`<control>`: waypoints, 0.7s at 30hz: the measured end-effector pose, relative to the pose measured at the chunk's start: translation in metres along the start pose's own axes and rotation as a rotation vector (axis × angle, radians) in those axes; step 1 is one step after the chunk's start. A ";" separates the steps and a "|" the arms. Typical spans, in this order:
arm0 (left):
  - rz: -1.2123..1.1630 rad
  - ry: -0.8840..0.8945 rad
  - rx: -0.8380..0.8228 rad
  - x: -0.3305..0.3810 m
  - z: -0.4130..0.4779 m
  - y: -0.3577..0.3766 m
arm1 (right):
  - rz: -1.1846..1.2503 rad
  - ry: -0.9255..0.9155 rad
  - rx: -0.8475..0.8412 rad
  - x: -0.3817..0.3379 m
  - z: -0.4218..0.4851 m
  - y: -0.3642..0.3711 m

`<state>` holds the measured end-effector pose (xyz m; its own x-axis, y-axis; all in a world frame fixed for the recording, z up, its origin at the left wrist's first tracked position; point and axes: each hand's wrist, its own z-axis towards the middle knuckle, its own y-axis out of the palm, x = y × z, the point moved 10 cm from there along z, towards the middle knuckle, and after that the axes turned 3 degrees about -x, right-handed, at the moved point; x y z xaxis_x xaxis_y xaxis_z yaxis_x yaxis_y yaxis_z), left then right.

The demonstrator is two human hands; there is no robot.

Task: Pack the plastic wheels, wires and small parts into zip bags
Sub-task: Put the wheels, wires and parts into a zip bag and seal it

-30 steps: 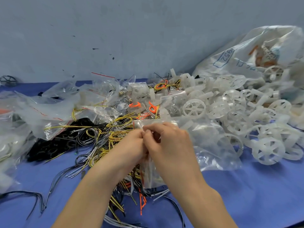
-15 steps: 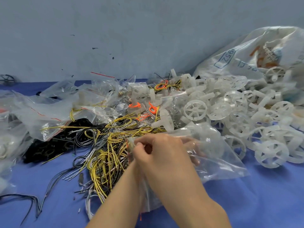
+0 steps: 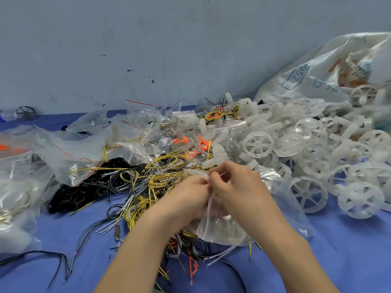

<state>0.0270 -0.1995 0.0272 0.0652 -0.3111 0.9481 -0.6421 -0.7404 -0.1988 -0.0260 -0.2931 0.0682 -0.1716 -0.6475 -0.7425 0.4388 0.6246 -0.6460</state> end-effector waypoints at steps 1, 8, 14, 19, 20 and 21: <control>0.020 0.015 -0.019 0.003 0.000 -0.004 | 0.030 0.019 -0.016 0.005 0.003 0.001; 0.234 0.280 0.333 0.037 -0.004 -0.074 | -0.085 0.071 -0.260 0.028 0.006 0.031; 0.550 0.361 0.323 0.040 0.040 -0.032 | -0.132 0.049 -0.285 0.036 0.004 0.038; 0.660 0.245 0.287 0.021 0.081 -0.014 | -0.125 0.054 -0.297 0.044 0.004 0.043; 0.668 0.244 0.285 0.020 0.086 -0.012 | -0.118 0.053 -0.300 0.046 0.004 0.044; 0.676 0.247 0.280 0.018 0.091 -0.010 | -0.114 0.049 -0.301 0.047 0.005 0.044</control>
<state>0.1040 -0.2521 0.0239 -0.4659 -0.6316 0.6197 -0.2628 -0.5700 -0.7785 -0.0104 -0.2978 0.0054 -0.2505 -0.7036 -0.6650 0.1346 0.6549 -0.7437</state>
